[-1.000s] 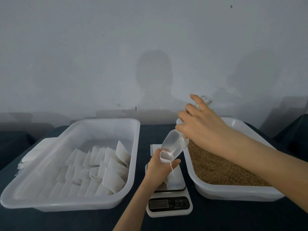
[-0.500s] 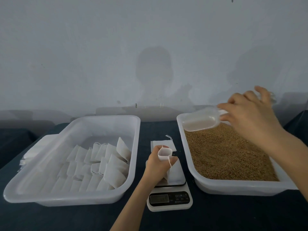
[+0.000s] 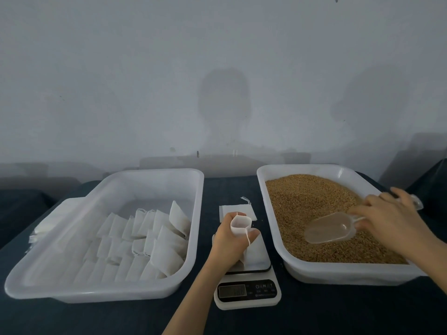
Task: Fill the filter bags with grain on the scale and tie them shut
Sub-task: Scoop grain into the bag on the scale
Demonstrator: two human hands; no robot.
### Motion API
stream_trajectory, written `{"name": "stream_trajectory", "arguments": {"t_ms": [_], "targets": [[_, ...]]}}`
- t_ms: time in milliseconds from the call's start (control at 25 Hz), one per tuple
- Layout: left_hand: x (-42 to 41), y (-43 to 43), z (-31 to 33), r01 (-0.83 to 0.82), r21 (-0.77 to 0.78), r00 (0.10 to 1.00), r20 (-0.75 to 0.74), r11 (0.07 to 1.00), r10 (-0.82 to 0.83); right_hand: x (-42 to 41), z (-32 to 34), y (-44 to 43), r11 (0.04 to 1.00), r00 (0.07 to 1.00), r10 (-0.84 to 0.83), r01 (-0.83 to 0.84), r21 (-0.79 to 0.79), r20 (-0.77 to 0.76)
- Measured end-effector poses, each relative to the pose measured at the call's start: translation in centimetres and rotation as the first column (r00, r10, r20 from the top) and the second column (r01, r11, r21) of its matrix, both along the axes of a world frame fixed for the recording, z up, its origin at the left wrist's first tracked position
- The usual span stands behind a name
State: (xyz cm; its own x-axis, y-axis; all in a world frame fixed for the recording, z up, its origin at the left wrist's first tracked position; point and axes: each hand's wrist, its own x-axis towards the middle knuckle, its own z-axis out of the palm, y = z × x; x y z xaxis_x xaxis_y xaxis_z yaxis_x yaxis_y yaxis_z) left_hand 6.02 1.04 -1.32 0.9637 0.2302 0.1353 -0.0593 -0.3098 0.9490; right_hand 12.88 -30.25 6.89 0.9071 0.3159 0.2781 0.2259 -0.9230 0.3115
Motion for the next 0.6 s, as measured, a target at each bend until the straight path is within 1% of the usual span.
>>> {"name": "stream_trajectory", "arguments": {"t_ms": [240,360,400,480,600], "targets": [[-0.1,0.1,0.2,-0.007,-0.028,1.0,-0.018,1.0,0.007,-0.2,-1.9,1.0,0.983,0.991,0.13,-0.134,0.127,0.038],[-0.2,0.1,0.4,-0.001,-0.021,1.0,-0.015,1.0,0.001,-0.4,-2.3,1.8,0.983,0.993,0.116,-0.109,0.146,-0.037],[-0.2,0.1,0.4,0.0,-0.021,1.0,-0.016,1.0,0.0,-0.4,-2.4,2.0,0.98,0.992,0.111,-0.098,0.174,-0.067],[-0.2,0.1,0.3,0.0,-0.022,1.0,-0.017,1.0,-0.001,-0.3,-2.6,2.1,0.959,0.985,0.112,-0.073,0.273,-0.131],[-0.3,0.2,0.3,0.002,-0.023,1.0,-0.016,1.0,-0.002,-0.3,-2.7,2.1,0.899,0.967,0.147,-0.042,0.436,-0.209]]}}
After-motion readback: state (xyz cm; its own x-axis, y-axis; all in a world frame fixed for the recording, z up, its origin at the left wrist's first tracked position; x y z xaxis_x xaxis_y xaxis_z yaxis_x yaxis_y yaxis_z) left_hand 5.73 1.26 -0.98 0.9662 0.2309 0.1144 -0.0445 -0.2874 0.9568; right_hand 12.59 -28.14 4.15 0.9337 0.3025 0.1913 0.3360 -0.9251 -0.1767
